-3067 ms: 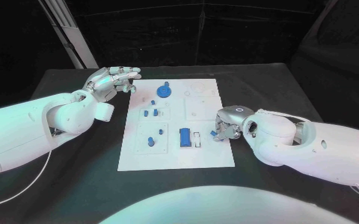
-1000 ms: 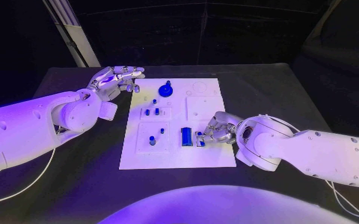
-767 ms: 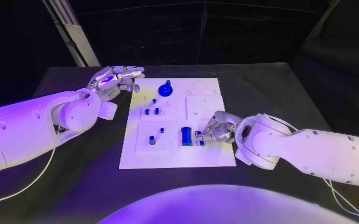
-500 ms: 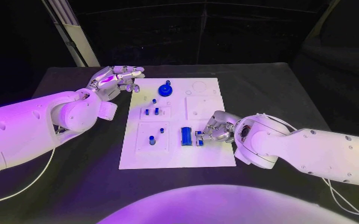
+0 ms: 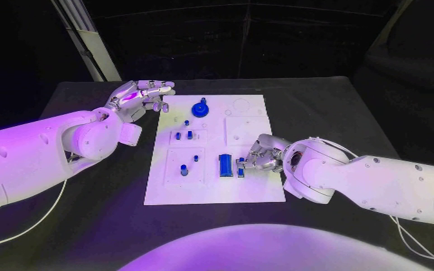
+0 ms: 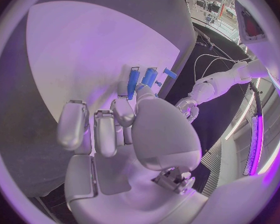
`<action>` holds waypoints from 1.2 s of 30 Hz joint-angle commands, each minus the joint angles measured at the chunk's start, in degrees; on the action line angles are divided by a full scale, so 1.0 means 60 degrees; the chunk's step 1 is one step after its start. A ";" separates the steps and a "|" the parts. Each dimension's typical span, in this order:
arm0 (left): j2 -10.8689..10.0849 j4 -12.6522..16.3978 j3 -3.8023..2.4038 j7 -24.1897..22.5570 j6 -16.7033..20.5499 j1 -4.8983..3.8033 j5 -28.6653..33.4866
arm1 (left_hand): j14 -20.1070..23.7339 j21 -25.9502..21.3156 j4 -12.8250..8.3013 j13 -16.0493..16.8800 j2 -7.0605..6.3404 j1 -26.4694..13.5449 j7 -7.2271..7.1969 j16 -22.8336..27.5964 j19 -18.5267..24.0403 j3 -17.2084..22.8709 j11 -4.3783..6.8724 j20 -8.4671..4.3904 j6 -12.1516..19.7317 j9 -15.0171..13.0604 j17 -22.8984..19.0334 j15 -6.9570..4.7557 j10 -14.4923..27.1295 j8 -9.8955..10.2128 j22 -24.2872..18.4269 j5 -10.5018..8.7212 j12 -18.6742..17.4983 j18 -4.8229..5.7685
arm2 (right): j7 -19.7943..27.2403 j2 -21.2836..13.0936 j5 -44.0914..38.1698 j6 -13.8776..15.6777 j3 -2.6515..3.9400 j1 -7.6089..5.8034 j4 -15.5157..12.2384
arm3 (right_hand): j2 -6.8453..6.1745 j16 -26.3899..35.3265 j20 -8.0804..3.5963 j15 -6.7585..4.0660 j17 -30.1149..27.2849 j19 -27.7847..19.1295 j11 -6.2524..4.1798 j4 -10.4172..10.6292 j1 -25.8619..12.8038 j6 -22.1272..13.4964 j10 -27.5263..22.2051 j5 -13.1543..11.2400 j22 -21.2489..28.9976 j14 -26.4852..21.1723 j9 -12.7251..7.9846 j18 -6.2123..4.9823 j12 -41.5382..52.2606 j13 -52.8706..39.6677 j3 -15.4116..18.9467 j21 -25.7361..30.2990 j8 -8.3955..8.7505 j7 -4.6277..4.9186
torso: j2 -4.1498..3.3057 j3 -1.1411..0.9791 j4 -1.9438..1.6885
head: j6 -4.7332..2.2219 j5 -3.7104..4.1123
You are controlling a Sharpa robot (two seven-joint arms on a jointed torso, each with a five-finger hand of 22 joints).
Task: Assemble the parts on the task board
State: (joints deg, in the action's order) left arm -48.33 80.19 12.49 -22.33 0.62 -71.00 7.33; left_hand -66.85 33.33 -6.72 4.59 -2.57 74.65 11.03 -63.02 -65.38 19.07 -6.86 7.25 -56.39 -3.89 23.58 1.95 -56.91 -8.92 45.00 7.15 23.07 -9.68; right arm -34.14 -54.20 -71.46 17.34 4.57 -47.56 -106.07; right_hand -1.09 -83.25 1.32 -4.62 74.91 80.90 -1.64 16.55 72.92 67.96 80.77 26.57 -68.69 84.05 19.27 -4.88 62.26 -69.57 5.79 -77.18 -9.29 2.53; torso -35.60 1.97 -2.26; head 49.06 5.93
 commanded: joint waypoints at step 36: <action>0.0038 -0.0014 -0.0008 -0.0023 -0.0141 -0.0013 -0.0023 | 0.0085 -0.0040 -0.0003 -0.0016 0.0108 0.0019 0.0000 0.0048 0.0040 -0.0062 0.0018 0.0052 0.0090 0.0005 -0.0011 -0.0011 0.0058 -0.0074 -0.0011 -0.0005 0.0067 -0.0124 | 0.0099 -0.0217 0.0213 0.0607 0.0001 -0.0013 0.0137 | 0.0883 0.0016 0.0012 -0.0054 0.1035 -0.0003 0.0056 0.0041 -0.1912 -0.0125 0.0050 -0.2971 0.0010 0.0687 0.0284 0.0056 0.0006 -0.0089 0.1356 -0.0001 -0.0201 0.0065 | -0.0001 -0.0007 -0.0016 | -0.0016 0.0069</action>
State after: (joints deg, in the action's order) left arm -48.17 80.09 12.49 -22.24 0.55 -71.01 7.32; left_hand -66.85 33.33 -6.72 4.56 -2.57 74.65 11.03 -63.02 -65.38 19.07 -6.86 7.25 -56.39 -3.89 23.60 1.95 -56.91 -9.17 45.02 7.15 23.30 -9.68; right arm -33.80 -55.56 -71.27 19.16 4.57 -47.55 -105.26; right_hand 4.31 -83.24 1.33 -4.62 74.91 80.89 -1.43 16.79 61.89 67.53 80.97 9.01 -68.57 84.04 20.93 -4.87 62.26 -70.05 13.54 -77.18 -10.14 2.94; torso -35.57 1.93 -2.25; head 48.98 6.39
